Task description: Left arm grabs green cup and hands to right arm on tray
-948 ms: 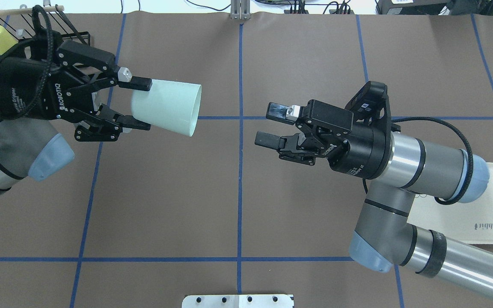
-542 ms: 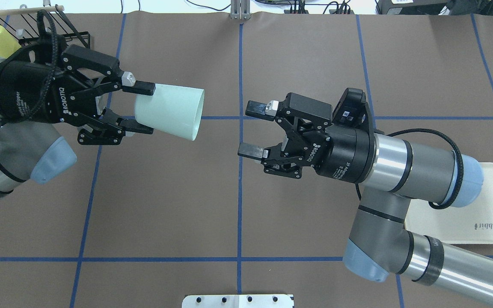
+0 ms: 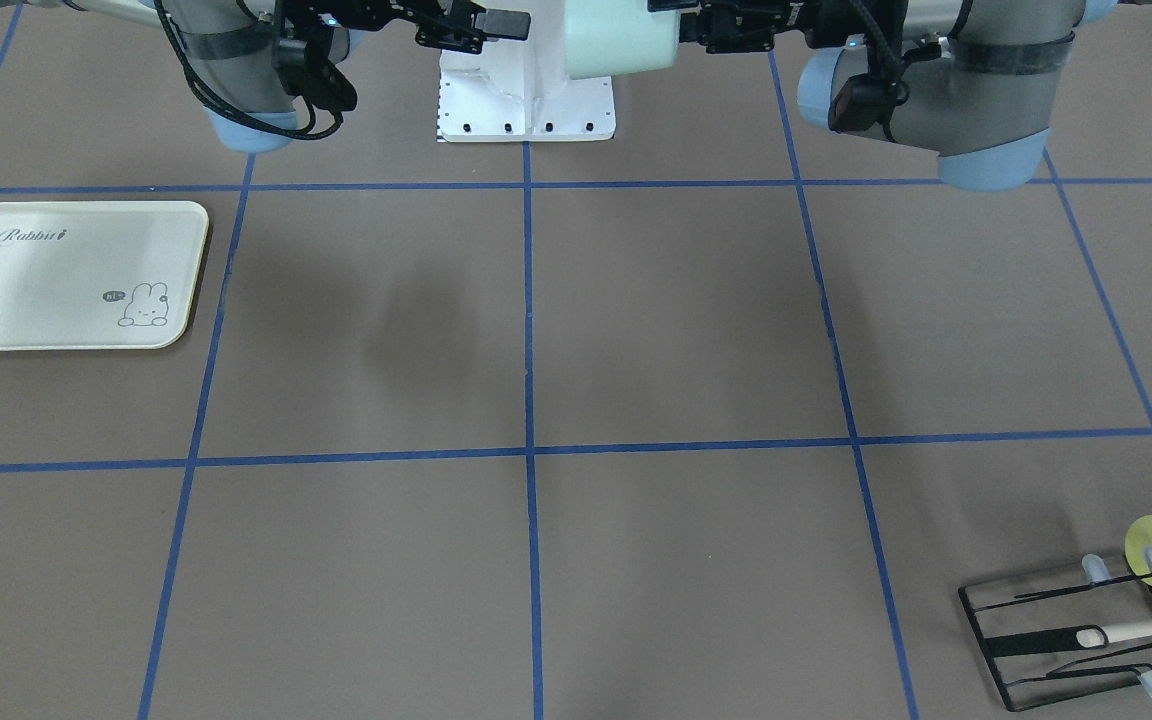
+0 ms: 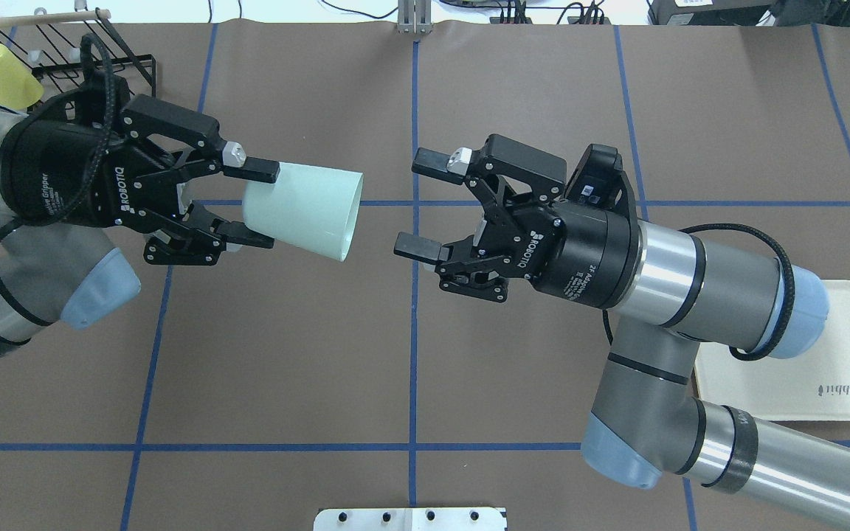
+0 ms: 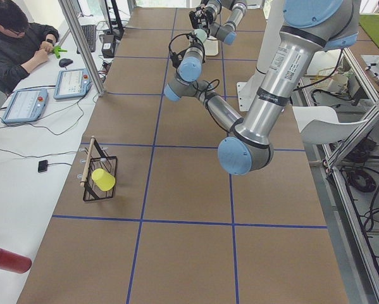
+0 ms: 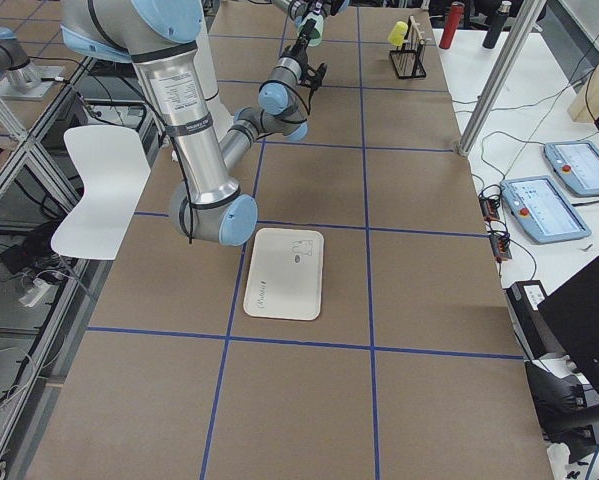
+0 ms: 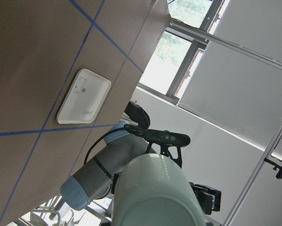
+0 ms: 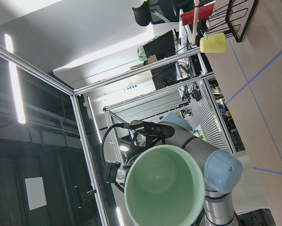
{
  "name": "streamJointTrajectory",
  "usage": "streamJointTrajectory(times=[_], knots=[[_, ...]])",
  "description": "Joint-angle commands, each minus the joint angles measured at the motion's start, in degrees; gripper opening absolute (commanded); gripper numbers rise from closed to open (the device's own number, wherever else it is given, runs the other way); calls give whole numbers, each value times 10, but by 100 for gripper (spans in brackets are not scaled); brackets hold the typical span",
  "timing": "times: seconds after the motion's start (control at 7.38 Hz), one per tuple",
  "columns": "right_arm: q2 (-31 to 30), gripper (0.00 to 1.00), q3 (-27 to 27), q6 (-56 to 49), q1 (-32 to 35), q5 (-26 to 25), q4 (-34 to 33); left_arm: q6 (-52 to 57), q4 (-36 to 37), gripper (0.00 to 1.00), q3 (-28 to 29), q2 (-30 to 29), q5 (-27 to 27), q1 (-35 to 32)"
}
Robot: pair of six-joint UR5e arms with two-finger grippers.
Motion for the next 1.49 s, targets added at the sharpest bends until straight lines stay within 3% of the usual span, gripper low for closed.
streamJointTrajectory(times=[0.0, 1.08, 1.35], knots=[[15, 96, 1, 0, -1, -9, -25, 0, 0, 0, 0, -2, 0, 8], [17, 96, 2, -5, -10, -7, -42, 1, 0, 0, 0, -3, -1, 24], [17, 84, 2, -25, -10, -2, -42, 1, 0, 0, 0, -2, -2, 24]])
